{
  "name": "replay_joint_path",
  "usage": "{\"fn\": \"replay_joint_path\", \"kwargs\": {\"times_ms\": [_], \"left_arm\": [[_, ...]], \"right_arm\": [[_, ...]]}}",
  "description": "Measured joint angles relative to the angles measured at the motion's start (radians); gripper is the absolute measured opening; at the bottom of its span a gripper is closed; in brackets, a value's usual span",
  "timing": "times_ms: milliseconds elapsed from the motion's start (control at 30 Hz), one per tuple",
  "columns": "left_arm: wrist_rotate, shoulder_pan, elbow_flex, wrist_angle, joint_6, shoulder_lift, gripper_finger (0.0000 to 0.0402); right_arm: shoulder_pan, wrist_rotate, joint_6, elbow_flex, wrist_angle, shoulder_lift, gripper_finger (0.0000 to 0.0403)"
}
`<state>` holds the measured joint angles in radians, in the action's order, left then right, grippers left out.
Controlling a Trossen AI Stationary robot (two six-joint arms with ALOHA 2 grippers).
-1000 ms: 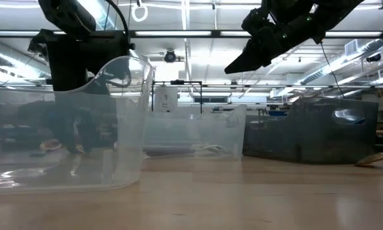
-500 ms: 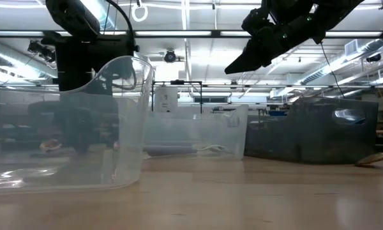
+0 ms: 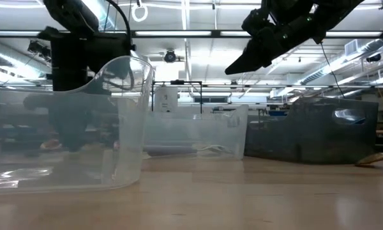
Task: Sort silverware by color (type)
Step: Put the gold spoon into the bottom transparent bin
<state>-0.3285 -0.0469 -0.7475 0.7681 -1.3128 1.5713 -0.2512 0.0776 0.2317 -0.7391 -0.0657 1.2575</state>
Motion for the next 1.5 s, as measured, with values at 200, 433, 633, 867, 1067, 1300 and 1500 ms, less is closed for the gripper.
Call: {"fn": "replay_joint_path", "kwargs": {"times_ms": [200,433,633,867,1067,1300,1500], "left_arm": [[-0.086,-0.057,-0.010,0.009,-0.009,-0.052,0.0014],[-0.119,-0.102,-0.011,0.007,-0.010,-0.128,0.0013],[-0.121,-0.171,-0.012,-0.024,-0.010,-0.185,0.0012],[-0.150,-0.257,-0.013,-0.023,-0.062,-0.240,0.0011],[-0.207,-0.340,-0.014,-0.056,-0.094,-0.277,0.0010],[-0.284,-0.433,-0.014,-0.094,-0.111,-0.345,0.0010],[-0.327,-0.493,-0.014,-0.116,-0.089,-0.405,0.0010]], "right_arm": [[0.000,0.000,0.004,0.000,0.014,0.000,0.0107],[0.000,0.000,0.007,0.000,0.013,0.000,0.0107],[0.000,0.000,0.007,0.000,0.015,0.000,0.0107],[0.000,0.000,0.007,0.000,0.017,0.000,0.0107],[0.000,0.001,-0.001,0.000,0.018,0.000,0.0107],[0.000,0.003,-0.018,0.000,0.020,0.000,0.0107],[0.000,0.011,-0.020,0.000,0.021,0.000,0.0107]]}}
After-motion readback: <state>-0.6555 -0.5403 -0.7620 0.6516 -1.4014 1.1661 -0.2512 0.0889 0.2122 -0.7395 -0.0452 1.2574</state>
